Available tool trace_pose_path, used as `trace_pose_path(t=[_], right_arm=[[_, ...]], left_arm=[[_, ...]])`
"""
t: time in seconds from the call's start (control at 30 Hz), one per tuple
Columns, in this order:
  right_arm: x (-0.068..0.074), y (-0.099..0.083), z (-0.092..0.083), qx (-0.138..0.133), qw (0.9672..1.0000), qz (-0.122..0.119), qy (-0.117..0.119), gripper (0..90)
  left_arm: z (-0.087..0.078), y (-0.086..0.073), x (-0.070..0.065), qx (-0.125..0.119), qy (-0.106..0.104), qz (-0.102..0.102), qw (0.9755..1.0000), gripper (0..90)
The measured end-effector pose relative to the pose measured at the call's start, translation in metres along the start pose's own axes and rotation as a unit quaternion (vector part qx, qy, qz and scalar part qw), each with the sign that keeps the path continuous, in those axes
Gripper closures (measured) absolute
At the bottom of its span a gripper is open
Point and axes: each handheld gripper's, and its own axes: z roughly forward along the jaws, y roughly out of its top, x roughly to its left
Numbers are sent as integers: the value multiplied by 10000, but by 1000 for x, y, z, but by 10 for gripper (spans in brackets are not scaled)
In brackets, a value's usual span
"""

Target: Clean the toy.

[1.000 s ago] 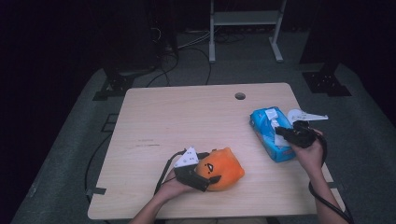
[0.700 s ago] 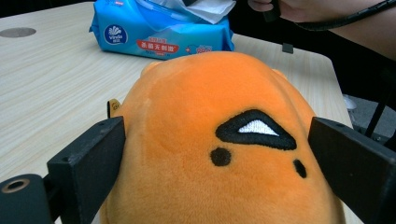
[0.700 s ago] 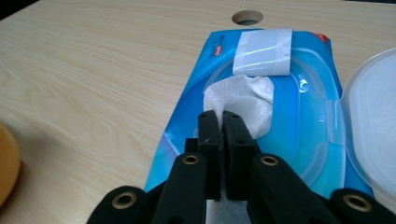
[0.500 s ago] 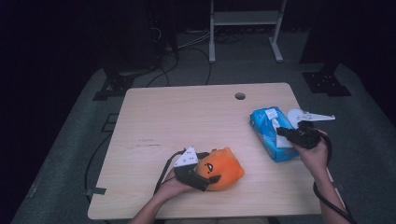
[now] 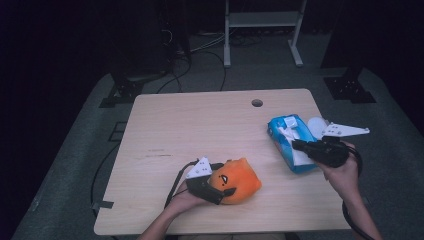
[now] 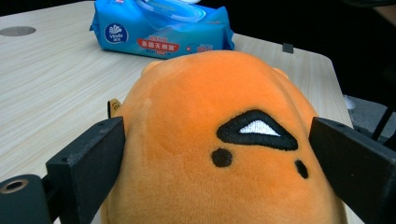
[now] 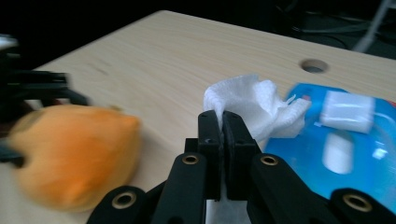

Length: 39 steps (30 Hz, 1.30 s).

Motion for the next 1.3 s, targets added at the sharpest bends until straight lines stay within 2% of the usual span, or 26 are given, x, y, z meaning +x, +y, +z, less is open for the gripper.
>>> trace_pose_path(t=[0.13, 0.23, 0.27, 0.33, 0.43, 0.47, 0.57, 0.63, 0.7, 0.77, 0.8, 0.9, 1.0, 1.13, 1.2, 1.3], right_arm=[[29, 0, -8, -73, 9982, -180, 572, 864], [50, -3, -9, 47, 9950, -279, 954, 863], [58, -4, -8, 83, 9931, -311, 1129, 863], [66, -5, -7, 157, 9908, -366, 1293, 863], [84, -5, -6, 269, 9853, -414, 1634, 863], [87, -5, -6, 288, 9840, -422, 1709, 863], [98, -3, -3, 410, 9772, -434, 2037, 863], [102, -2, 2, 533, 9740, -459, 2153, 860], [102, -2, 5, 561, 9729, -455, 2197, 860], [101, -2, 18, 680, 9715, -468, 2224, 860], [98, -3, 32, 762, 9701, -368, 2276, 859], [95, -3, 51, 866, 9736, -488, 2053, 857], [95, -1, 70, 933, 9758, -597, 1887, 853], [101, -2, 85, 844, 9759, -820, 1838, 797], [104, -3, 89, 767, 9771, -974, 1730, 756], [108, -3, 94, 755, 9769, -1170, 1623, 682]], left_arm=[[0, 0, 0, 0, -3, 8, 10000, 54], [0, 0, 1, -10, -4, 1, 10000, 54], [0, 0, 1, -9, 0, 14, 10000, 54], [0, 0, 0, -8, -4, 0, 10000, 54], [0, 0, 0, 5, -8, 14, 10000, 54], [1, 0, 1, -3, -11, 16, 10000, 54], [1, -1, 1, -15, -19, 13, 10000, 52], [1, -1, 1, -20, -20, 9, 10000, 49], [1, -1, 1, -19, -17, 13, 10000, 47], [1, -1, 1, -16, -14, 28, 10000, 46], [1, -1, 1, -19, -8, 8, 10000, 43], [2, -1, 0, -34, -6, 25, 10000, 42], [2, 0, -2, 20, 1, 130, 9999, 41], [2, 0, -1, 64, 1, 85, 9999, 34], [3, 1, -1, 96, -11, 100, 9999, 35], [3, 3, -3, 199, -14, 222, 9996, 36]])
